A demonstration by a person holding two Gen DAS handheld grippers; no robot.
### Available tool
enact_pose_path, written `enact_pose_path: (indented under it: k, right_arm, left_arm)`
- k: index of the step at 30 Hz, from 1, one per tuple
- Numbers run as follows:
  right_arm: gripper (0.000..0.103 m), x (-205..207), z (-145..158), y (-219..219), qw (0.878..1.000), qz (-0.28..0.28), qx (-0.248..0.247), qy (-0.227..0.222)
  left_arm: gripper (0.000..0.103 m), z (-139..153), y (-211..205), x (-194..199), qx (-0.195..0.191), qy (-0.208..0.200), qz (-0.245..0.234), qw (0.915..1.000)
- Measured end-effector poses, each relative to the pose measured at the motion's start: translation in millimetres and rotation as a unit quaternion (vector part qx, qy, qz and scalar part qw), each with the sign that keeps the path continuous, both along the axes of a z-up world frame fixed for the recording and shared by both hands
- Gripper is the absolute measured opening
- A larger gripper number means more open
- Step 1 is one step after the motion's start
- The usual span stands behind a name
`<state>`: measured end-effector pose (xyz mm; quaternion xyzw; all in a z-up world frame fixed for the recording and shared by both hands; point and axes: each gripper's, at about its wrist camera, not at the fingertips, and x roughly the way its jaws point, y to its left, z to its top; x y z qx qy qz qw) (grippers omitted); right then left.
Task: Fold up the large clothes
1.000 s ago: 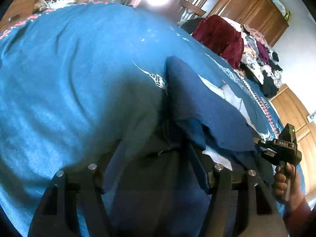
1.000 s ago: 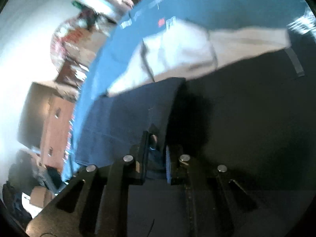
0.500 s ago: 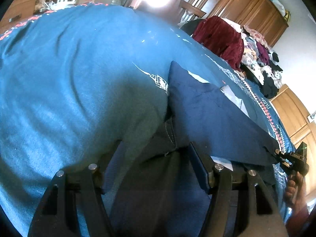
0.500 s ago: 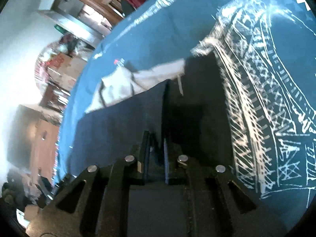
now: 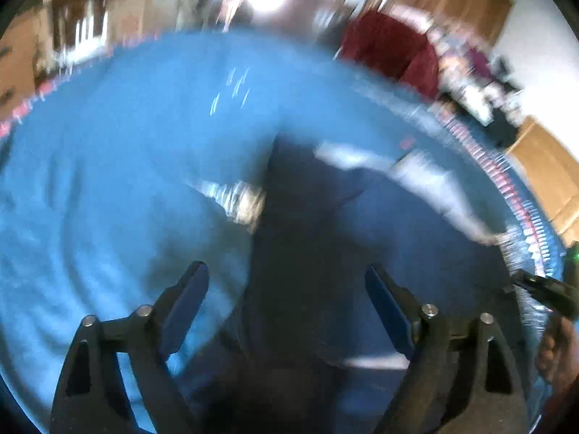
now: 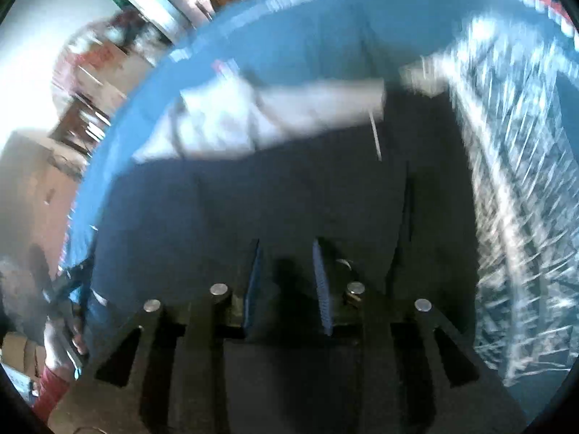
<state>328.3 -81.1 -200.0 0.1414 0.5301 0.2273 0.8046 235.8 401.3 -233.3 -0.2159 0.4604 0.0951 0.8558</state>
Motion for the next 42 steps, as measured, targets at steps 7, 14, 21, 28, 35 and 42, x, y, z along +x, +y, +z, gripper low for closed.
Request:
enact_pose_path:
  k: [7,14,21,28,35,42]
  right_arm:
    - [0.051,-69.8,47.6,-38.4,0.997,-0.032,-0.056,-0.053]
    - [0.080,-191.6,55.0,-1.4,0.986,-0.076,-0.091,-0.119]
    - [0.085,-215.1,19.9,31.7,0.977,-0.060,-0.154,-0.137]
    - [0.103,-219.8,-1.7,25.7,0.972,-0.077,-0.167,-0.147]
    - [0.103,-227.1,-2.7,25.0,0.971,-0.079,-0.166,-0.153]
    - [0.103,-229.1,-2.7,24.7,0.971,-0.079,-0.165,-0.155]
  left_arm:
    - [0.074,45.0,36.4,-58.7,0.067,-0.012,0.038,0.9969]
    - [0.091,85.1,-78.0,-126.9,0.143,-0.101,-0.037,0.9838]
    - [0.093,23.8,-166.0,-121.7,0.184,-0.051,-0.112,0.9753]
    - [0.103,6.4,-164.6,-121.0,0.195,-0.042,-0.103,0.9745]
    - [0.103,-3.4,-165.3,-123.8,0.205,-0.045,-0.101,0.9724]
    - [0.103,-4.9,-166.8,-123.1,0.211,-0.045,-0.099,0.9713]
